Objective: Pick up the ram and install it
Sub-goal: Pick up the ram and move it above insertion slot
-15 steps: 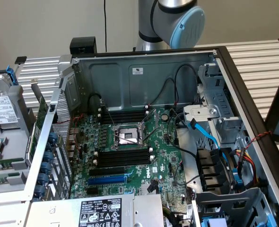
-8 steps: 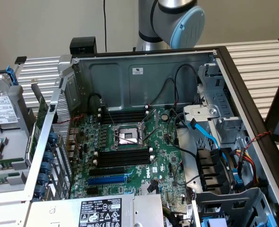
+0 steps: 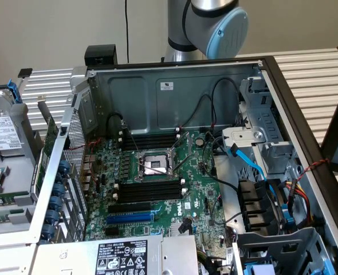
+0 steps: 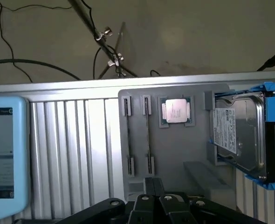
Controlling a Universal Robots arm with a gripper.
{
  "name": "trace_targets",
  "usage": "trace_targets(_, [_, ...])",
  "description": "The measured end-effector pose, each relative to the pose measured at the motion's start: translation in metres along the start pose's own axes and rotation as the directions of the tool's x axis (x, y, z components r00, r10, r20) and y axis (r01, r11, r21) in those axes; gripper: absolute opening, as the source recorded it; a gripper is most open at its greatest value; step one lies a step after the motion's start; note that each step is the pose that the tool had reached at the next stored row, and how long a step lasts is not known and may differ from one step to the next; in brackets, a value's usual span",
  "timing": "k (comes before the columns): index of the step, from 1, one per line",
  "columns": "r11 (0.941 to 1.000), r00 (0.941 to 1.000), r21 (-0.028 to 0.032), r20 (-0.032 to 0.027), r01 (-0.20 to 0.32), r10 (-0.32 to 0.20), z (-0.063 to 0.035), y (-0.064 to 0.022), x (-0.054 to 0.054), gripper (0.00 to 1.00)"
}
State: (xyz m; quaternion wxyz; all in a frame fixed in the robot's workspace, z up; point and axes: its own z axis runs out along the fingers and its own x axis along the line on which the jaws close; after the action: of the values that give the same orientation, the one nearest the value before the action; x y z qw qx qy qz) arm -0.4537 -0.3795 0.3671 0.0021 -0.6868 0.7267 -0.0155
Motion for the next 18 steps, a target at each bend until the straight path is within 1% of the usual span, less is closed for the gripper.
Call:
trace_targets(8, [0.9992, 0.9991, -0.0003, 0.0031, 0.041, -0.041, 0.0145, 0.0003, 0.006, 0.10])
trace_targets(9, [0.9989, 0.9989, -0.0004, 0.0036, 0.046, -0.046, 0.0163, 0.0003, 0.007, 0.17])
trace_targets(10, [0.9987, 0.9987, -0.0004, 0.0040, 0.051, -0.051, 0.0181, 0.0003, 0.008, 0.17])
trace_targets(12, [0.9982, 0.9982, -0.0004, 0.0044, 0.059, -0.059, 0.0218, 0.0003, 0.011, 0.30])
trace_targets(13, [0.9980, 0.9980, -0.0004, 0.0045, 0.063, -0.063, 0.0236, 0.0003, 0.011, 0.30])
trace_targets(14, [0.9978, 0.9978, -0.0003, 0.0046, 0.066, -0.066, 0.0255, 0.0003, 0.012, 0.36])
trace_targets(18, [0.9968, 0.9968, 0.0001, 0.0050, 0.080, -0.080, 0.0327, 0.0004, 0.012, 0.36])
